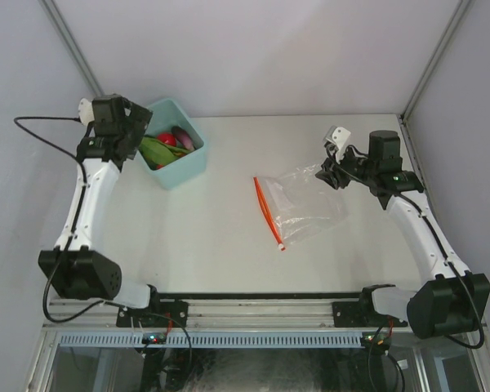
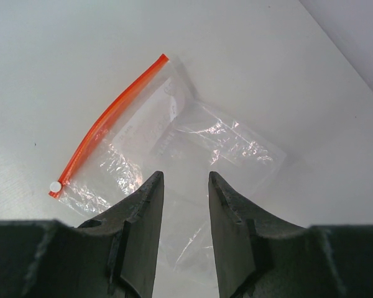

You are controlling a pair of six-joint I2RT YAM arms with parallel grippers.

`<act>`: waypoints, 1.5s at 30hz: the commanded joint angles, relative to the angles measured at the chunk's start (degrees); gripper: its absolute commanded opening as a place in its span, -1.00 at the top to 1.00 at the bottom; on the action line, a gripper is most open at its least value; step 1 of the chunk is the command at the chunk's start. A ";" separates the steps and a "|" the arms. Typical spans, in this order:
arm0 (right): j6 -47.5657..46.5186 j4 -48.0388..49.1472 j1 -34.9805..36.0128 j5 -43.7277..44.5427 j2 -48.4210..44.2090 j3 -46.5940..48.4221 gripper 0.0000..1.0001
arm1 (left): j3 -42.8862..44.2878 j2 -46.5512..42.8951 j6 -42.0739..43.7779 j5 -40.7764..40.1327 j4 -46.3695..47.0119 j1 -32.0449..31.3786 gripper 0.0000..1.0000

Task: Open the zip-top bag and remove the fake food
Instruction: Reset both arms

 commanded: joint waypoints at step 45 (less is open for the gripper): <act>0.14 -8.67 -5.34 -8.47 -11.28 9.52 -0.61 | -54.25 -61.24 33.11 45.36 30.82 4.09 -0.99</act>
